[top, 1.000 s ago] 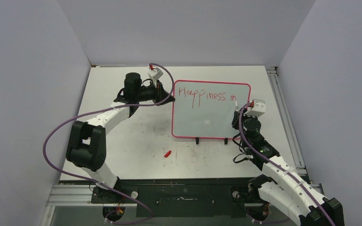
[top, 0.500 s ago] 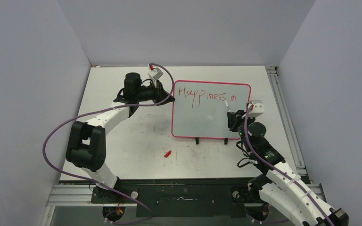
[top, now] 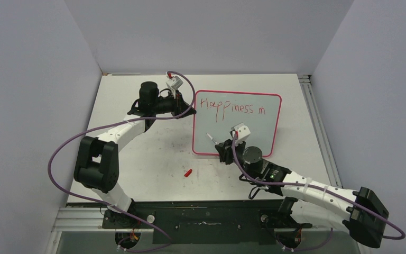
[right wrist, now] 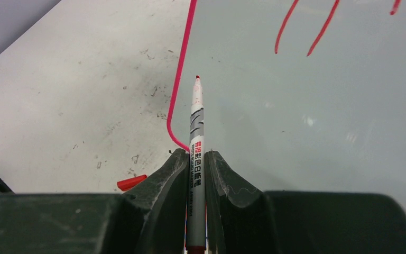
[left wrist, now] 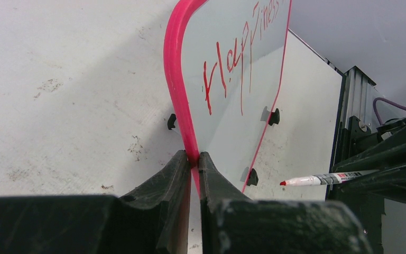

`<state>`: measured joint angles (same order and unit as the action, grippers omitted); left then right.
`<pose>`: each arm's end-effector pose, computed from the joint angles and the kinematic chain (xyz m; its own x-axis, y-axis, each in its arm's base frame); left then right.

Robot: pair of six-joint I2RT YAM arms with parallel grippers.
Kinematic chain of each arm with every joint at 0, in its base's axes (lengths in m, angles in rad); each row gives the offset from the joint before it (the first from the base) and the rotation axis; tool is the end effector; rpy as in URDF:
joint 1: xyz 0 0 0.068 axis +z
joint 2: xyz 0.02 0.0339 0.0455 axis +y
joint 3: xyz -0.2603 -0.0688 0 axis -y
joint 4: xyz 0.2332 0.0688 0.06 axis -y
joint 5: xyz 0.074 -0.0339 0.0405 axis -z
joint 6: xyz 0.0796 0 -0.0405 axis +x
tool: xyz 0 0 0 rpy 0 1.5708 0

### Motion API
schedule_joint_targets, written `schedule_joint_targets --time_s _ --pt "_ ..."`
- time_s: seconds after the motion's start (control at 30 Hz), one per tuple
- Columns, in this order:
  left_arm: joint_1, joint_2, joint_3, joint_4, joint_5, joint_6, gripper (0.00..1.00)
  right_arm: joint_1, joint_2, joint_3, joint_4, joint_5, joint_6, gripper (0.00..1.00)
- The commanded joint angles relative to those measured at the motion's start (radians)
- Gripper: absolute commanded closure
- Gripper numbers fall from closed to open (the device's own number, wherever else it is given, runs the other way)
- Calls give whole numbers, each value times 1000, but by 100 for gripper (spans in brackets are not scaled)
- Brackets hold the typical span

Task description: Write a sentence on the whiteboard

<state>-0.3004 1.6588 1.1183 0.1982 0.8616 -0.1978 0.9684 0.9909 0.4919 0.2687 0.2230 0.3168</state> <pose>0.3568 -0.1738 0.2620 -0.4864 0.0167 -0.8736 0.7955 0.4220 -0.4349 0.1610 0.2030 0.2377 -0.3352 0.0487 -0.9409 -0.6074 0.7523 0.2553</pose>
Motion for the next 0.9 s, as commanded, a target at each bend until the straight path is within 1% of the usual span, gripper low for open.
schedule_joint_targets --time_s 0.0,0.07,0.27,0.87 --pt "4 -55 21 47 13 18 100 39 44 17 163 139 -7 95" --pt "4 -54 21 47 14 18 100 41 71 16 169 170 2 95" --pt "4 -54 20 47 14 18 100 41 127 19 180 171 8 95" --pt "4 -54 22 47 14 18 100 41 198 25 187 187 28 95"
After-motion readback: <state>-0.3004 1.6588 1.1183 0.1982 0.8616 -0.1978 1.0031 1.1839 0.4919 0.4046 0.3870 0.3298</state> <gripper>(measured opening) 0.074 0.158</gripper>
